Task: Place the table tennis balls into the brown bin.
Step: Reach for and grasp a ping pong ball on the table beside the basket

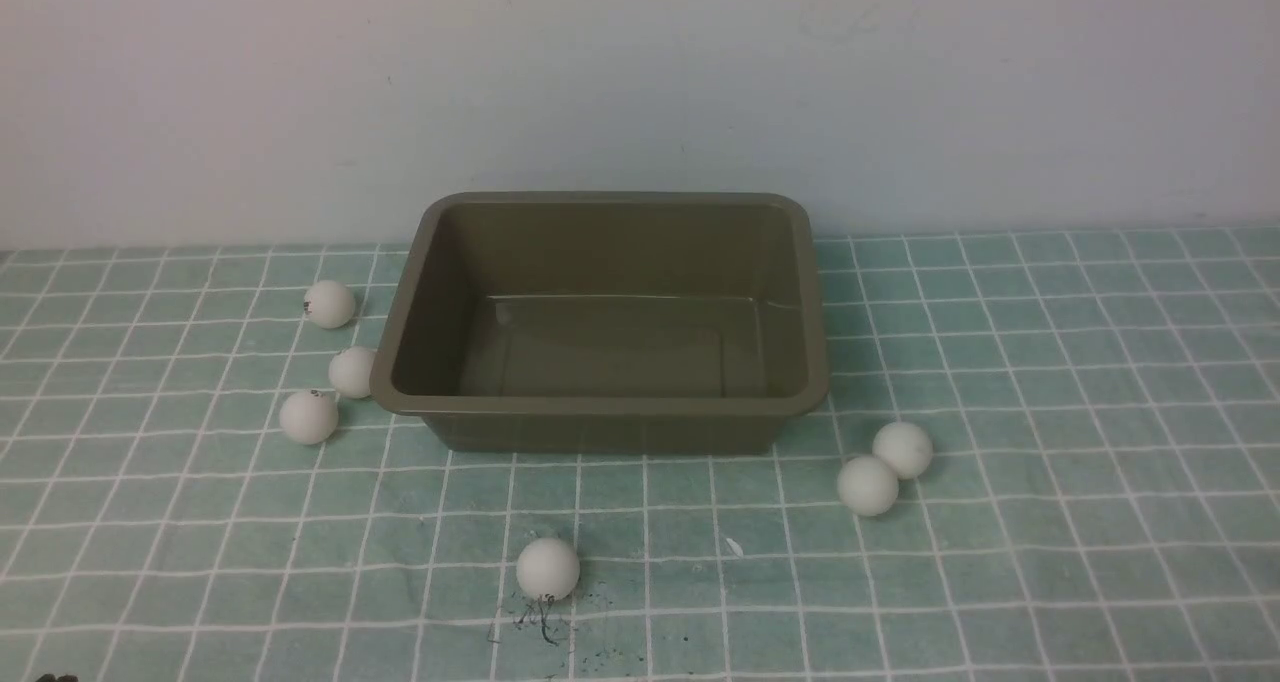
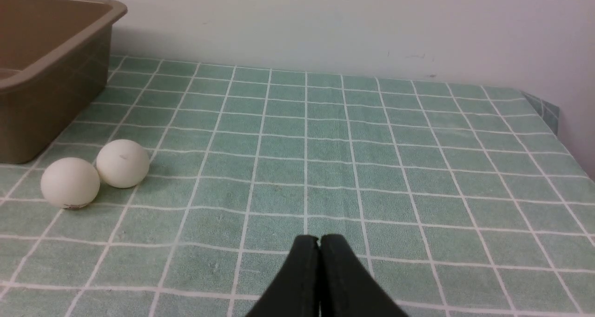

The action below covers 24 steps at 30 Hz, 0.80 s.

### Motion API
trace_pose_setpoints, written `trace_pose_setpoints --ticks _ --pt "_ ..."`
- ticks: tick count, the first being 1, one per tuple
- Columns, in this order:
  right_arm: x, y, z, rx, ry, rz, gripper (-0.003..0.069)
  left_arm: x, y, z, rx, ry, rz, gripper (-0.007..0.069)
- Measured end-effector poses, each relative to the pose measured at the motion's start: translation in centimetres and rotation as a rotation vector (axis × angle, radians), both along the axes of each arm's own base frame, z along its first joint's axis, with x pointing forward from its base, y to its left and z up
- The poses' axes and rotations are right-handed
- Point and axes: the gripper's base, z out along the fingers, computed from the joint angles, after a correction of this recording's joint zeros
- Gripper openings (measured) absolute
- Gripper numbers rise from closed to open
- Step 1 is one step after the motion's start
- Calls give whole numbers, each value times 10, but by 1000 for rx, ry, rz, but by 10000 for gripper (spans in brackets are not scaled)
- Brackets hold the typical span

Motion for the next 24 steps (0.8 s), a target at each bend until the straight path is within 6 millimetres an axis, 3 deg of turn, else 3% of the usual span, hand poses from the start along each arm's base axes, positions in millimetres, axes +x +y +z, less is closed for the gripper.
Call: trace_pose_setpoints --ticks 4,8,10,18,20,22,23,24 --pt "0 0 0 0 0 0 -10 1 0 2 12 -37 0 -5" --pt "0 0 0 -1 0 0 -10 4 -2 15 -182 -178 19 -5" --pt "0 0 0 -1 0 0 -10 4 0 33 -281 -367 29 -5" --pt "0 0 0 5 -9 2 -10 -8 7 74 -459 -829 25 -5" --pt "1 2 2 88 -49 5 -10 -14 7 94 -536 -877 3 -5" --pt "2 4 12 326 -166 5 -10 -15 4 123 -578 -808 -16 -5" --pt "3 4 13 350 -176 3 -10 -15 4 130 -578 -800 -18 -5" --pt "3 4 19 541 -247 -8 -10 -5 1 144 -564 -635 -3 -5"
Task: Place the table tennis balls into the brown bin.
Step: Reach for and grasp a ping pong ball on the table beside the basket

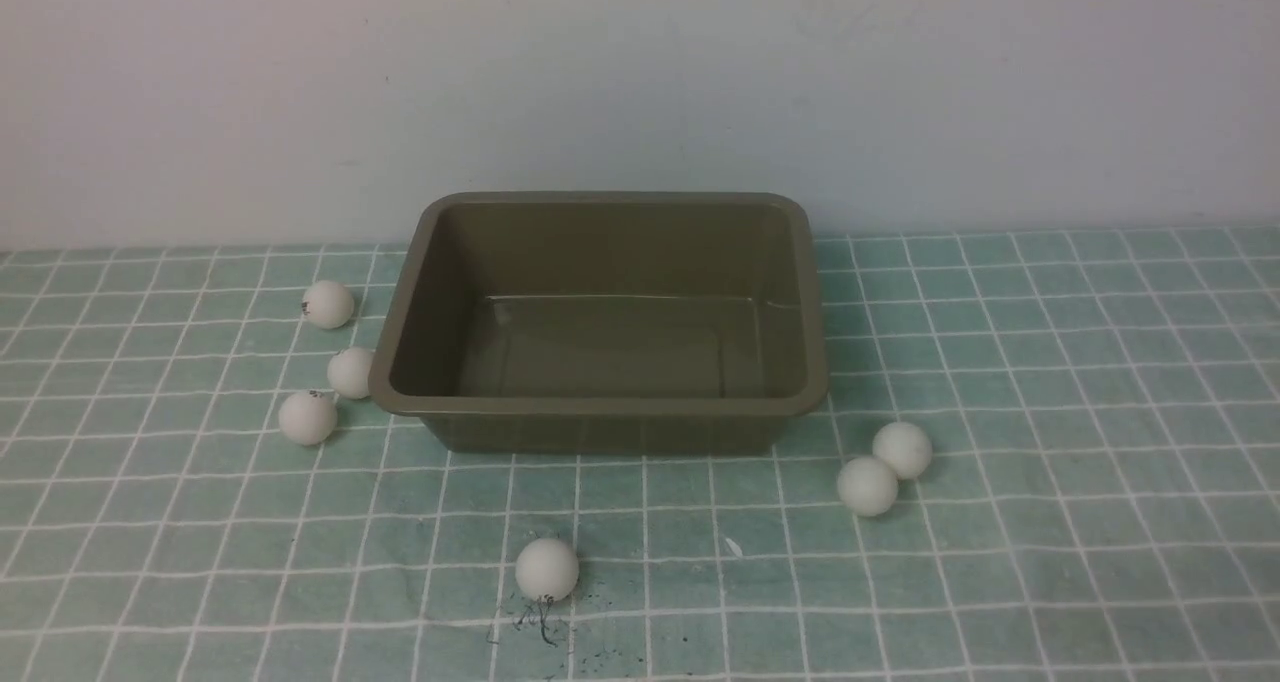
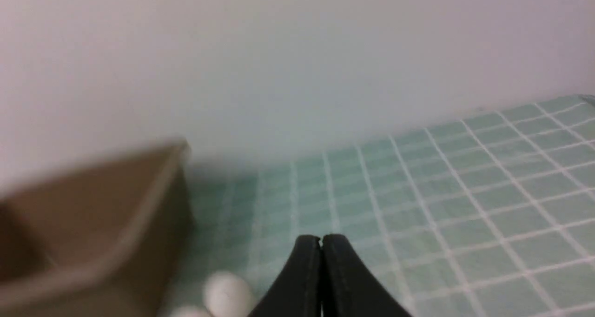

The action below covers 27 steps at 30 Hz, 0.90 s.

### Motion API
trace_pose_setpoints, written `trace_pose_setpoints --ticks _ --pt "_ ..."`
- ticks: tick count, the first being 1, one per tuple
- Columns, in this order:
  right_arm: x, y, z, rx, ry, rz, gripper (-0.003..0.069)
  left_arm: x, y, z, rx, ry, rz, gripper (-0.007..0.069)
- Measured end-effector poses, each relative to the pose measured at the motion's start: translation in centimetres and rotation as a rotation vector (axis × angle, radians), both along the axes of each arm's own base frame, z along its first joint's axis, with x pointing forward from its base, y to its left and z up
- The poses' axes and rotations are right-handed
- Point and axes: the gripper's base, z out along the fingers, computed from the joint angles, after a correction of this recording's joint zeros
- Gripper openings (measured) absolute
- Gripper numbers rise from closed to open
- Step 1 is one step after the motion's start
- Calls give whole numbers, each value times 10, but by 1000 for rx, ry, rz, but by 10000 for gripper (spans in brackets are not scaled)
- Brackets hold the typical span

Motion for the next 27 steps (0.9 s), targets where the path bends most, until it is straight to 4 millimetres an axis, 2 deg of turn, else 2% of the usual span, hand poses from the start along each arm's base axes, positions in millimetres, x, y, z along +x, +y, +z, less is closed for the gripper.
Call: trace_pose_setpoints --ticks 2,5,7,9,12,14,16,17,22,24,25,26,27 --pt "0 -2 6 151 -64 -14 -10 14 -3 16 26 207 -24 -5" --pt "-1 -5 10 308 -119 -31 -10 58 -8 19 75 629 -59 -5" --pt "-1 -6 11 354 -129 -35 -10 87 -11 10 119 855 -88 -5" --pt "-1 -7 11 379 -137 -39 -10 116 -14 -9 178 1060 -136 -5" --pt "-1 -5 10 379 -114 -24 -10 140 -18 -33 260 1233 -206 -5" --pt "-1 2 15 326 -35 40 -10 157 -19 -50 319 1325 -252 -5" --pt "1 11 33 194 93 130 -10 176 -20 -62 353 1384 -279 -5" --pt "3 14 46 126 137 161 -10 192 -21 -68 368 1415 -292 -5" --pt "31 20 84 -133 414 262 -10 242 -22 -74 394 1441 -299 -5" --pt "41 20 98 -198 457 280 -10 257 -21 -81 420 1462 -297 -2" --pt "42 20 99 -198 462 282 -10 257 -21 -81 420 1462 -297 -2" --pt "50 20 105 -238 488 291 -10 273 -19 -88 463 1478 -290 20" --pt "51 20 106 -242 489 291 -10 274 -19 -87 463 1475 -289 23"
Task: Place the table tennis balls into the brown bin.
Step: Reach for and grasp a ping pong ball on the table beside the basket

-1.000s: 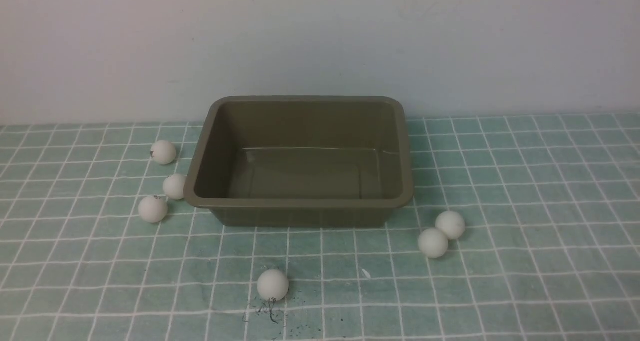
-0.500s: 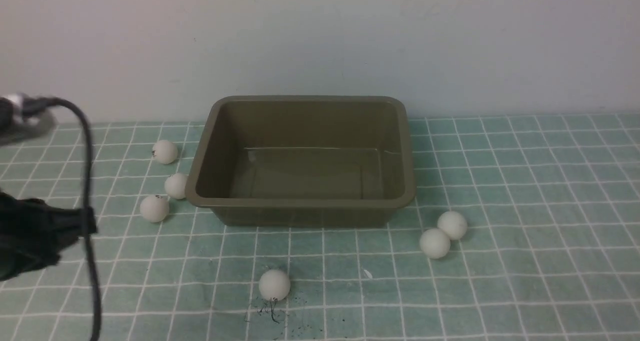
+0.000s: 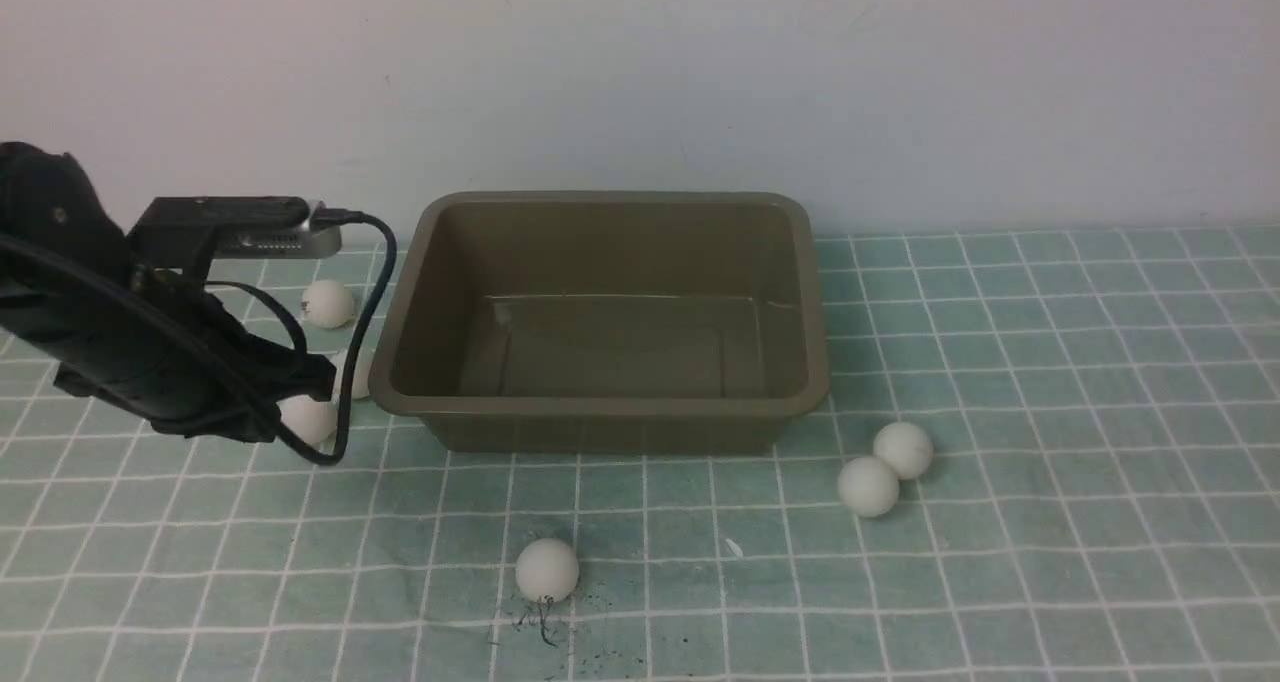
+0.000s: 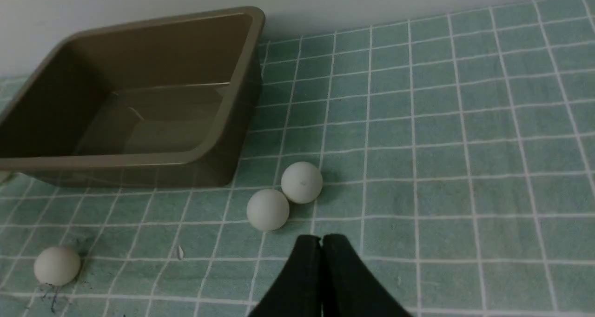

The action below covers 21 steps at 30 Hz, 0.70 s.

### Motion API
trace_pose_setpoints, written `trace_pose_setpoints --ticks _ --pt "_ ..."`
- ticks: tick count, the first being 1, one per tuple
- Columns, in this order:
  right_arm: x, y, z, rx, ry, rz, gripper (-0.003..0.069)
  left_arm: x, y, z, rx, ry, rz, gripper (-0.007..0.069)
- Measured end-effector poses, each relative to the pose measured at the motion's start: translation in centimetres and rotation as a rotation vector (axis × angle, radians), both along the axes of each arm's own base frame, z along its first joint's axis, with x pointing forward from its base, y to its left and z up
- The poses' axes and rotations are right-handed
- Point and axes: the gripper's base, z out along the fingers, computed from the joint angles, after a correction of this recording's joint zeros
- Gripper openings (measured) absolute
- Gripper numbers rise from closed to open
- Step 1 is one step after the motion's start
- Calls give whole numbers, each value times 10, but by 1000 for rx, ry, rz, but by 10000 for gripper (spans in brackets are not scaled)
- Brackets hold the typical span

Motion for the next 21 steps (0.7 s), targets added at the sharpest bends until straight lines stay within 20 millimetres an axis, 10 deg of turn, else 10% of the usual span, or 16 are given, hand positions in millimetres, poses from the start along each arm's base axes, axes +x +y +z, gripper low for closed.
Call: trace_pose_setpoints --ticks 12,18,21 --pt "31 -2 11 -50 25 0 -6 52 3 -54 75 -58 -25 464" --pt "66 1 23 -81 136 52 12 61 4 -77 72 -55 -13 477" --pt "89 3 22 -110 190 88 31 63 4 -87 72 -46 -9 354"
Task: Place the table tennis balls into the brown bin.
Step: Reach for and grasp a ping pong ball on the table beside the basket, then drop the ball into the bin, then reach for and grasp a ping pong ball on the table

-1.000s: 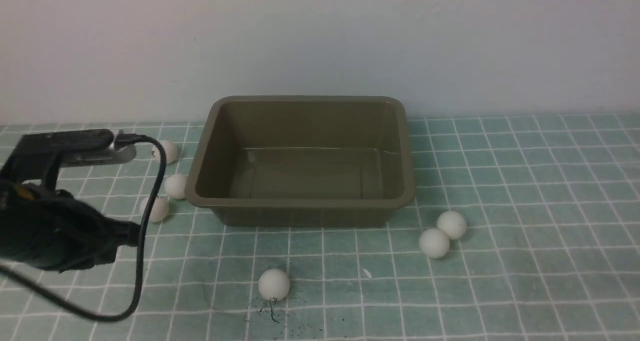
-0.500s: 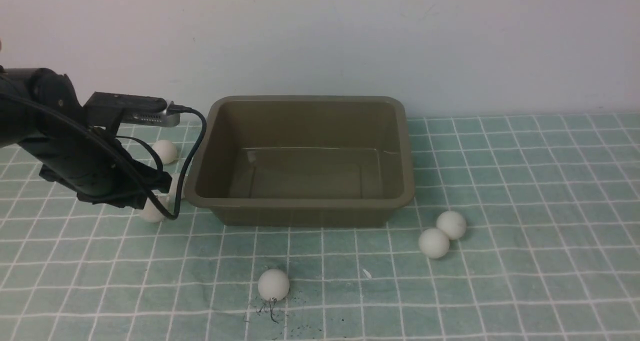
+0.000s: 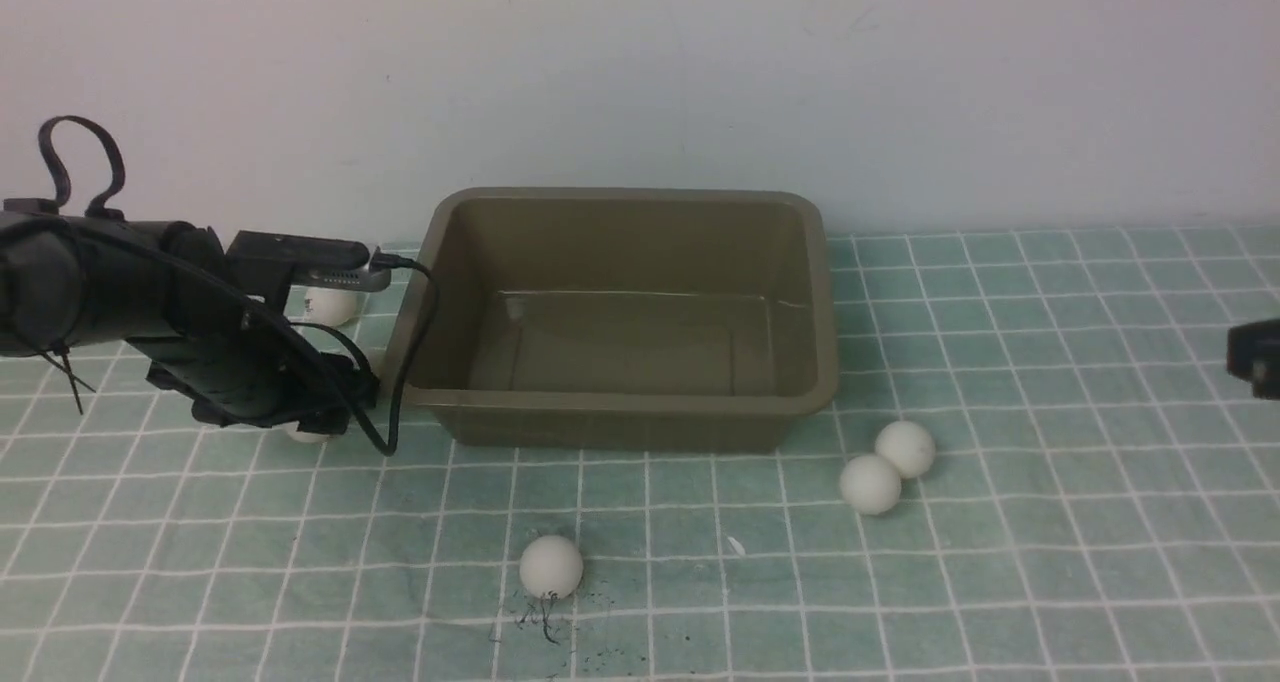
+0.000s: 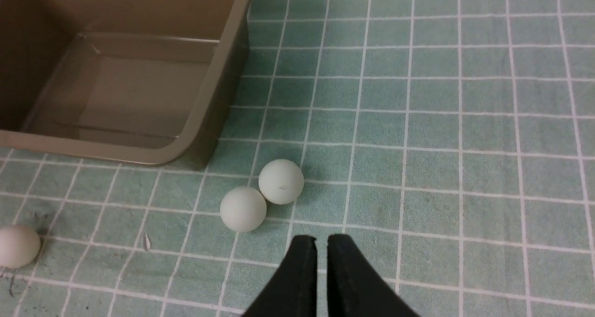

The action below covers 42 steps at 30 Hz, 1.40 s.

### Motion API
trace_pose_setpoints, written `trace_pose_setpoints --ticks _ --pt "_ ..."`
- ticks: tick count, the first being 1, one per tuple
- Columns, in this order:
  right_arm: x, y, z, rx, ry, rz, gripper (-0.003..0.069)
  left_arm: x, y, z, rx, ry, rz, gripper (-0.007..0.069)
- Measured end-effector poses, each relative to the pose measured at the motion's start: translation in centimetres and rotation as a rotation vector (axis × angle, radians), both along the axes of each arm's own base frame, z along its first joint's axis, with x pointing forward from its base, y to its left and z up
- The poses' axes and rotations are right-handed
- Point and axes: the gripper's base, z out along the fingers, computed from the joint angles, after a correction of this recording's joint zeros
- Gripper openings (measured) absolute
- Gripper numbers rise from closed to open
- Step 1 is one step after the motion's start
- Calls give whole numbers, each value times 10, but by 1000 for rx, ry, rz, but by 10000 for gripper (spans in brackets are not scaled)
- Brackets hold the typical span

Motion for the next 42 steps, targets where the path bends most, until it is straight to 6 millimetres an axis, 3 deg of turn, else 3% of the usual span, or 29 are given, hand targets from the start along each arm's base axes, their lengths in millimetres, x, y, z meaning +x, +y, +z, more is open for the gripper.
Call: trace_pose_setpoints --ticks 6,9,10,11,12,13,15,17,19,22,23,25,29,31,33,34,35,36,37,39,42 --pt "42 21 -18 -40 67 103 94 -9 1 11 13 57 -12 352" --pt "69 30 -37 -49 106 102 160 -18 2 46 21 2 -13 352" --pt "70 30 -39 -50 113 103 160 -18 2 49 20 -6 -11 352" --pt "84 32 -47 -45 131 91 216 -24 -1 74 1 -73 -7 352" --pt "85 32 -49 -46 138 90 223 -25 -1 77 -2 -81 -5 352" --pt "98 35 -56 -47 159 92 273 -31 -8 99 -30 -142 -13 352" --pt "109 40 -65 -54 184 102 317 -35 -17 113 -51 -182 -36 352" --pt "131 55 -83 -66 229 137 415 -36 -35 130 -93 -232 -85 352" --pt "148 67 -104 -75 282 162 483 -30 -56 135 -148 -244 -133 352" --pt "162 74 -132 -68 370 153 531 -18 -75 126 -194 -200 -176 362" --pt "162 74 -132 -66 369 151 533 -16 -77 127 -198 -199 -181 365" --pt "168 75 -152 -57 431 129 544 -3 -89 113 -218 -129 -207 446" --pt "171 77 -170 -33 482 91 542 7 -92 113 -225 -89 -220 529" --pt "173 77 -179 -26 503 80 519 9 -87 121 -229 -73 -217 512" --pt "174 77 -184 -24 509 74 455 12 -76 132 -234 -79 -193 442" --pt "175 78 -186 -22 511 70 350 14 -58 142 -238 -82 -149 284" --pt "177 77 -185 -20 508 67 347 15 -46 145 -237 -86 -123 222" --pt "179 75 -182 -21 502 65 361 16 -28 148 -233 -91 -79 107" --pt "181 73 -179 -24 494 64 363 16 -18 149 -231 -91 -56 85" --pt "183 67 -162 -16 465 57 363 17 15 146 -225 -89 27 20" --pt "181 65 -119 18 374 57 363 21 41 127 -205 -46 68 6"
